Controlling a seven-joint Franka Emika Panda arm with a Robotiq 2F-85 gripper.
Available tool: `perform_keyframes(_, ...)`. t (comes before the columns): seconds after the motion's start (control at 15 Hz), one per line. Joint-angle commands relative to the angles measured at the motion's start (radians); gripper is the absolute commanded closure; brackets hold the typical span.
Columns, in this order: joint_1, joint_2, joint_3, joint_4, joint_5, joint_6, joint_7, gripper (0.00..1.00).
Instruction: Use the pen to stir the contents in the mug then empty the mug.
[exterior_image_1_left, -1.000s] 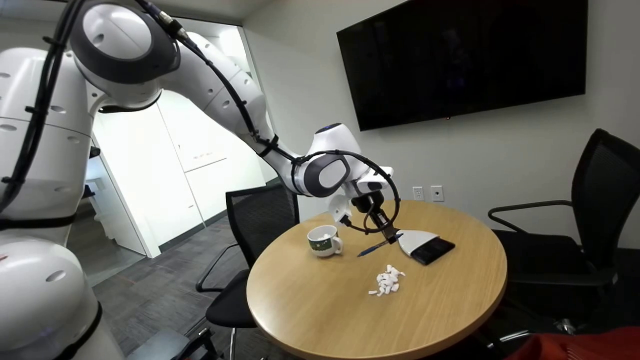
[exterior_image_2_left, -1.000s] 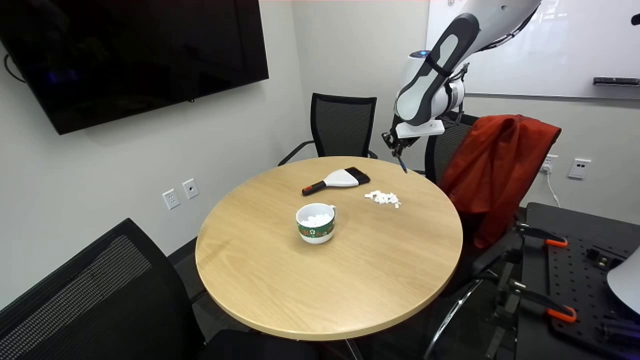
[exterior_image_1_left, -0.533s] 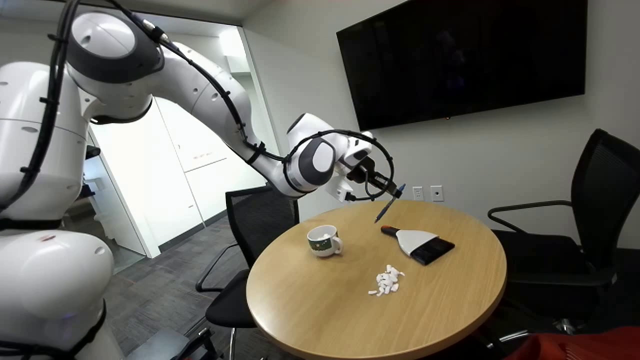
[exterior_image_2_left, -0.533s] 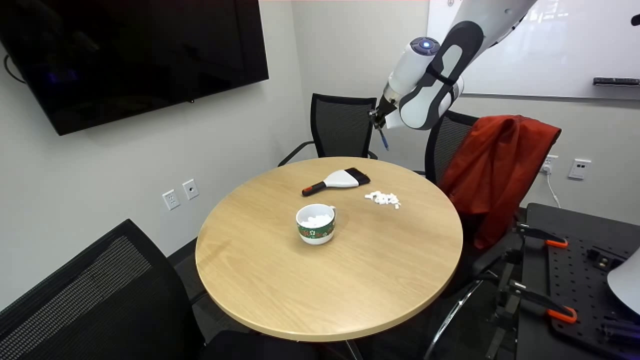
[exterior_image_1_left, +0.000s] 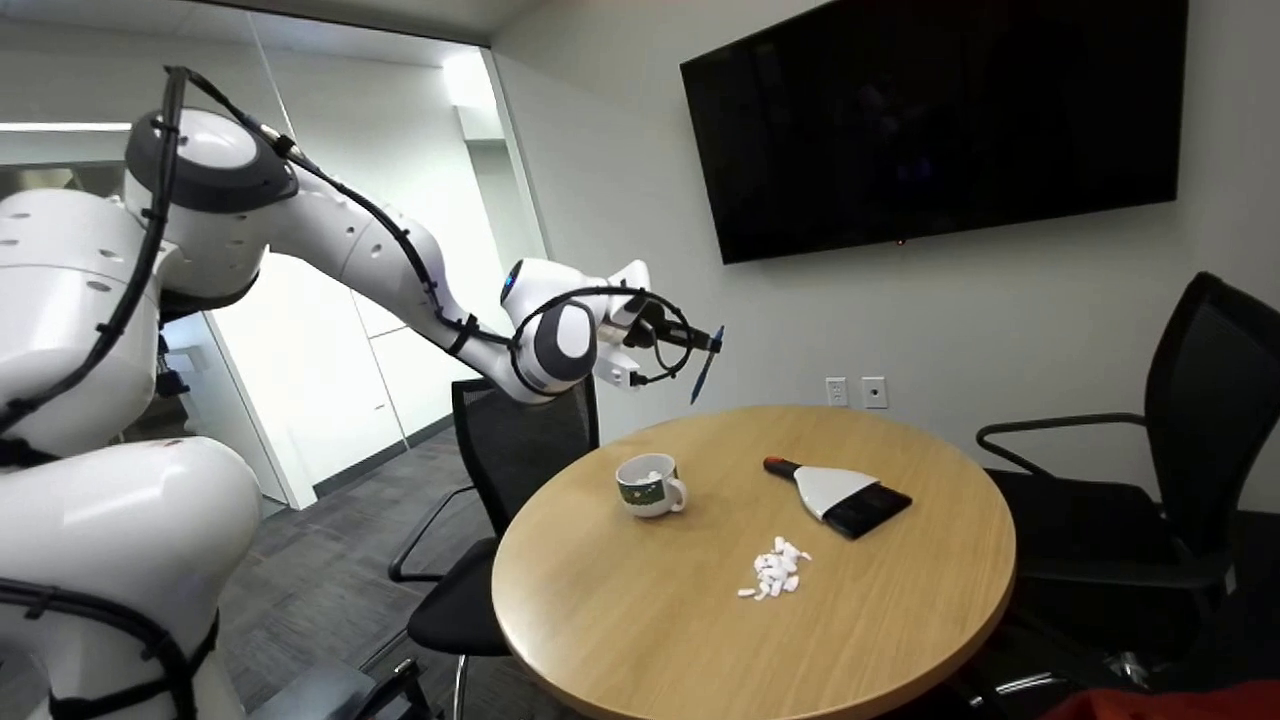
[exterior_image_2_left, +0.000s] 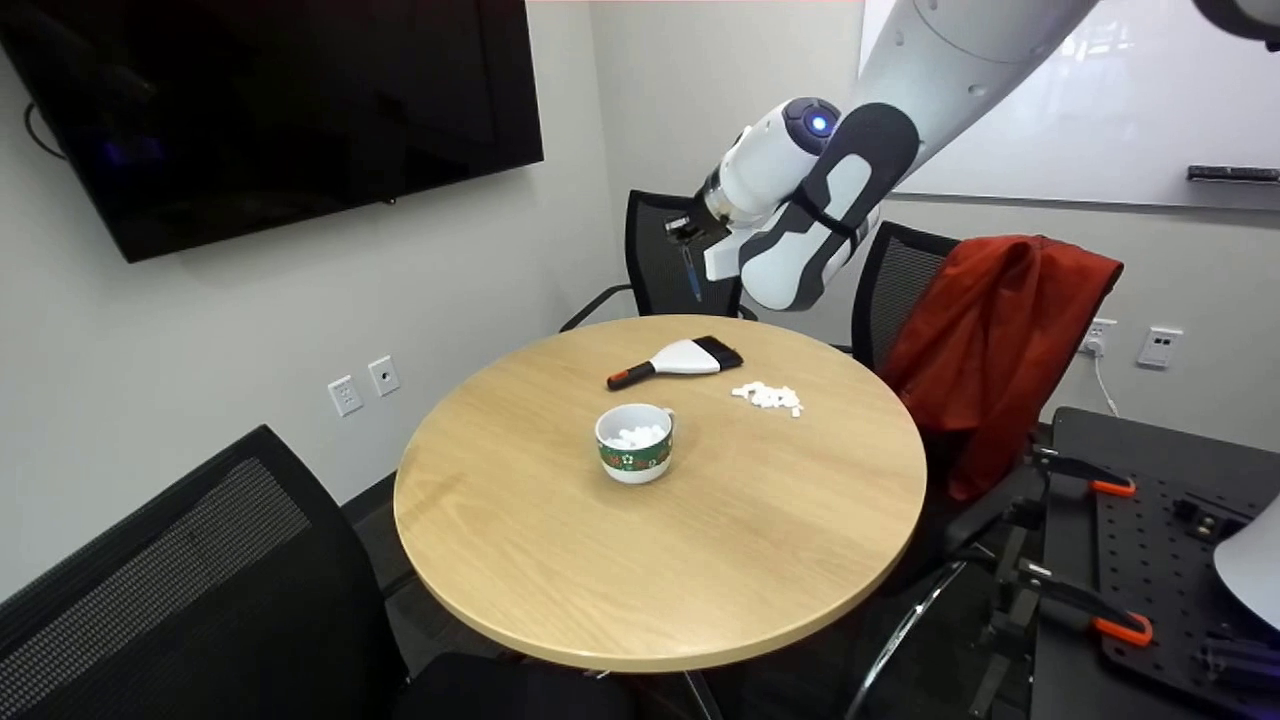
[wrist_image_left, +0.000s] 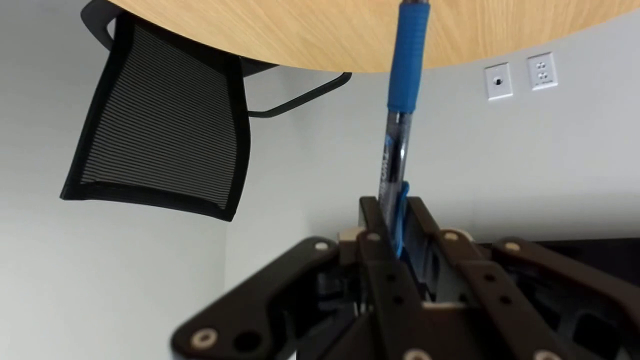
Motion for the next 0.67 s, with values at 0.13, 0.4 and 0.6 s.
perform_keyframes(0.13, -0.038, 0.000, 0.024, -0.001, 0.023, 0.000, -0.030, 0.84)
perform_keyframes(0.4, 0.036, 0.050, 0.006, 0.035, 0.060, 0.000, -0.006, 0.96)
perform_keyframes(0.6, 0.152, 0.114, -0.006, 0.068, 0.106, 0.000, 0.030, 0.96)
